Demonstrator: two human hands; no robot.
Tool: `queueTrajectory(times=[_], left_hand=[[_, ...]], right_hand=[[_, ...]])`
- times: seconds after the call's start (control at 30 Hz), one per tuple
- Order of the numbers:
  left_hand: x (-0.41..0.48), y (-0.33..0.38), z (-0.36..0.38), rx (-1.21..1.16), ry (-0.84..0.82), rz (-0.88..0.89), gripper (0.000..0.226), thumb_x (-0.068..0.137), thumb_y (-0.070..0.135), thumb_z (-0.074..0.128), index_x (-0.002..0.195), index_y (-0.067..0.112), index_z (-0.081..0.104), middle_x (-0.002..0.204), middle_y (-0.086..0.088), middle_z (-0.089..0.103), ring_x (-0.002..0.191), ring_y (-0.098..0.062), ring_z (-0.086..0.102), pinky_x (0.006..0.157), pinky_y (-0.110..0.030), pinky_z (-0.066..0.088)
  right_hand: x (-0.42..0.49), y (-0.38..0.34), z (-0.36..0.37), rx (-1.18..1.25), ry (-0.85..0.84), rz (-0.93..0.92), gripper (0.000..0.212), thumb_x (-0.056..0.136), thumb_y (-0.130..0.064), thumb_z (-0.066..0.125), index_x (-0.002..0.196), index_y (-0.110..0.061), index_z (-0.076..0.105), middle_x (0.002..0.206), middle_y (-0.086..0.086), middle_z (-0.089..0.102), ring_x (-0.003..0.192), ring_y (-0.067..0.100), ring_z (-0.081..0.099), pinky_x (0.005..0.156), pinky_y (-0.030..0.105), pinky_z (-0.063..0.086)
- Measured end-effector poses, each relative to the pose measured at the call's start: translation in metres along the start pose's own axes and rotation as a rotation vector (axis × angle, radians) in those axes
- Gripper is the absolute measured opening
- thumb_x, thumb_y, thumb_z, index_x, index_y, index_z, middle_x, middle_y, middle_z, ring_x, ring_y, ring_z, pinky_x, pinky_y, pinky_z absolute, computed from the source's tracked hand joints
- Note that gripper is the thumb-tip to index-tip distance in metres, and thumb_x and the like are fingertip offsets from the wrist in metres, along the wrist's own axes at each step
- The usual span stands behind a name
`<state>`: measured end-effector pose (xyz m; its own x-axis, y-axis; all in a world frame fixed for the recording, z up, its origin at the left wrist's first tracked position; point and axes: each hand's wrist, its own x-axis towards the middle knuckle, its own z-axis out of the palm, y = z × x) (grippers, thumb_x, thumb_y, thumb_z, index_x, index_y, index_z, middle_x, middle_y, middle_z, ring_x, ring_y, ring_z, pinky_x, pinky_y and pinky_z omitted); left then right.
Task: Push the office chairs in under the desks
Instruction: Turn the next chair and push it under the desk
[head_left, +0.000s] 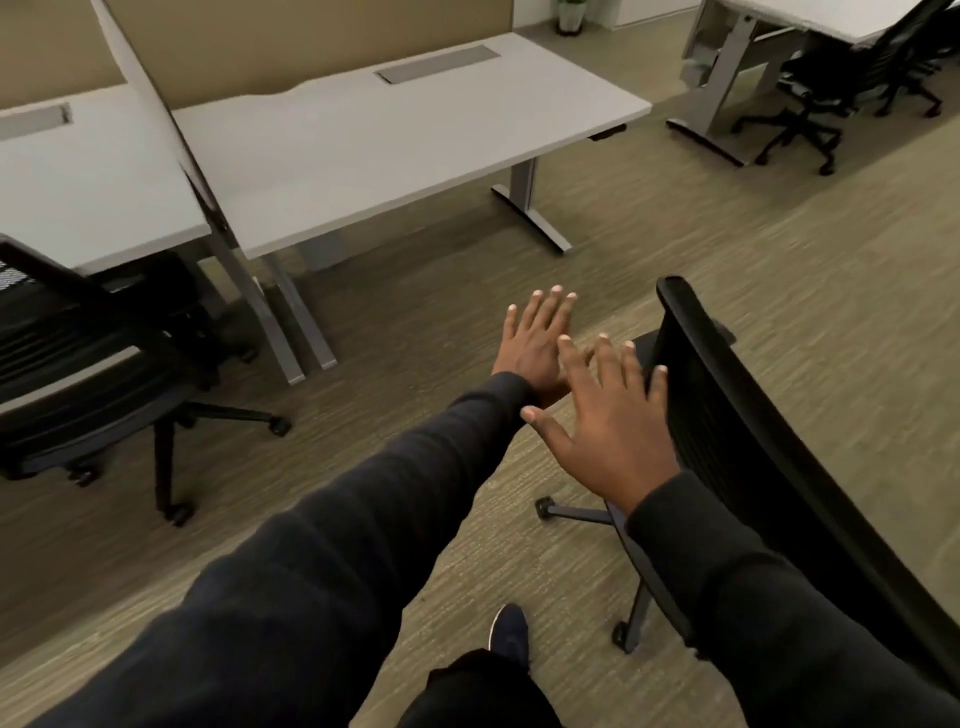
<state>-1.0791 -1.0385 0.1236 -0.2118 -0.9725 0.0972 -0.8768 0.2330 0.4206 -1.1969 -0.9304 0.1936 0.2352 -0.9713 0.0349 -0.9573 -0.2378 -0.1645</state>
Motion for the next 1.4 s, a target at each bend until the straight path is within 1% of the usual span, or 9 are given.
queueTrajectory(times=[0.2, 0.3, 0.37, 0.43, 0.53, 0.6, 0.7, 0.87, 1.4], left_hand=[[0.05, 0.074, 0.005, -0.05, -0.013, 0.127, 0.066, 0.101, 0.046, 0.041, 0.156, 0.016, 0.022, 0.165, -0.005, 0.015, 0.152, -0.022, 0.005, 0.122, -0.042, 0.0], [0.064, 0.099, 0.011, -0.082, -0.051, 0.108, 0.061, 0.094, 0.032, 0.058, 0.148, 0.007, 0.041, 0.156, -0.014, 0.035, 0.145, -0.03, 0.029, 0.117, -0.038, 0.019], [0.064, 0.108, 0.016, -0.213, 0.069, 0.0, 0.044, 0.093, 0.025, 0.06, 0.132, 0.004, 0.058, 0.137, -0.018, 0.055, 0.123, -0.035, 0.051, 0.1, -0.037, 0.039], [0.065, 0.114, 0.021, -0.418, 0.21, -0.245, 0.026, 0.096, 0.018, 0.053, 0.114, 0.004, 0.066, 0.117, -0.018, 0.063, 0.105, -0.034, 0.058, 0.086, -0.035, 0.045], [0.072, 0.128, 0.009, -1.027, 0.431, -0.656, 0.023, 0.096, 0.007, 0.042, 0.095, 0.005, 0.064, 0.097, -0.015, 0.064, 0.09, -0.028, 0.06, 0.079, -0.034, 0.049], [0.076, 0.144, 0.002, -1.173, 0.479, -0.653, 0.019, 0.098, 0.009, 0.046, 0.1, 0.006, 0.064, 0.097, -0.01, 0.064, 0.088, -0.021, 0.059, 0.08, -0.033, 0.051], [0.078, 0.167, -0.003, -0.809, 0.282, -0.451, 0.019, 0.091, 0.018, 0.063, 0.109, 0.012, 0.07, 0.107, -0.004, 0.068, 0.1, -0.018, 0.063, 0.09, -0.03, 0.05], [0.067, 0.157, -0.024, -0.137, 0.11, -0.381, 0.021, 0.091, 0.024, 0.06, 0.102, 0.016, 0.076, 0.115, -0.006, 0.068, 0.109, -0.023, 0.061, 0.095, -0.029, 0.044], [0.047, 0.137, -0.017, -0.015, 0.264, -0.571, 0.022, 0.09, 0.037, 0.051, 0.093, 0.032, 0.072, 0.112, 0.001, 0.068, 0.109, -0.026, 0.058, 0.098, -0.048, 0.045]], right_hand=[[-0.024, 0.063, -0.024, 0.059, 0.042, -0.043, 0.089, 0.09, -0.062, 0.052, 0.159, -0.015, 0.022, 0.164, 0.022, 0.018, 0.152, 0.037, 0.014, 0.122, 0.049, 0.019], [-0.039, 0.079, -0.034, 0.058, 0.126, -0.098, 0.081, 0.091, -0.057, 0.056, 0.155, -0.013, 0.033, 0.162, 0.02, 0.025, 0.151, 0.036, 0.019, 0.119, 0.053, 0.025], [-0.049, 0.092, -0.039, 0.045, 0.17, -0.056, 0.079, 0.091, -0.055, 0.057, 0.154, -0.014, 0.036, 0.161, 0.019, 0.028, 0.15, 0.036, 0.023, 0.118, 0.055, 0.027], [-0.057, 0.107, -0.045, 0.021, 0.108, 0.034, 0.087, 0.089, -0.057, 0.058, 0.157, -0.013, 0.027, 0.161, 0.021, 0.026, 0.147, 0.039, 0.027, 0.116, 0.054, 0.03], [-0.069, 0.127, -0.047, -0.085, -0.075, 0.055, 0.103, 0.089, -0.059, 0.059, 0.16, -0.013, 0.0, 0.161, 0.027, 0.015, 0.141, 0.041, 0.034, 0.109, 0.049, 0.038], [-0.073, 0.138, -0.049, -0.094, -0.115, -0.007, 0.101, 0.094, -0.05, 0.059, 0.159, -0.013, -0.009, 0.161, 0.029, 0.011, 0.131, 0.039, 0.044, 0.102, 0.045, 0.043], [-0.072, 0.152, -0.051, -0.052, -0.152, -0.074, 0.089, 0.099, -0.029, 0.052, 0.157, -0.009, -0.012, 0.16, 0.033, 0.007, 0.123, 0.041, 0.047, 0.097, 0.045, 0.044], [-0.079, 0.156, -0.051, -0.029, -0.193, -0.221, 0.072, 0.1, -0.017, 0.036, 0.156, 0.0, -0.006, 0.155, 0.043, 0.007, 0.121, 0.051, 0.045, 0.099, 0.052, 0.044], [-0.047, 0.19, -0.051, 0.071, -0.215, -0.476, 0.067, 0.099, -0.009, 0.034, 0.159, -0.005, 0.004, 0.155, 0.042, 0.01, 0.121, 0.052, 0.046, 0.102, 0.055, 0.043]])
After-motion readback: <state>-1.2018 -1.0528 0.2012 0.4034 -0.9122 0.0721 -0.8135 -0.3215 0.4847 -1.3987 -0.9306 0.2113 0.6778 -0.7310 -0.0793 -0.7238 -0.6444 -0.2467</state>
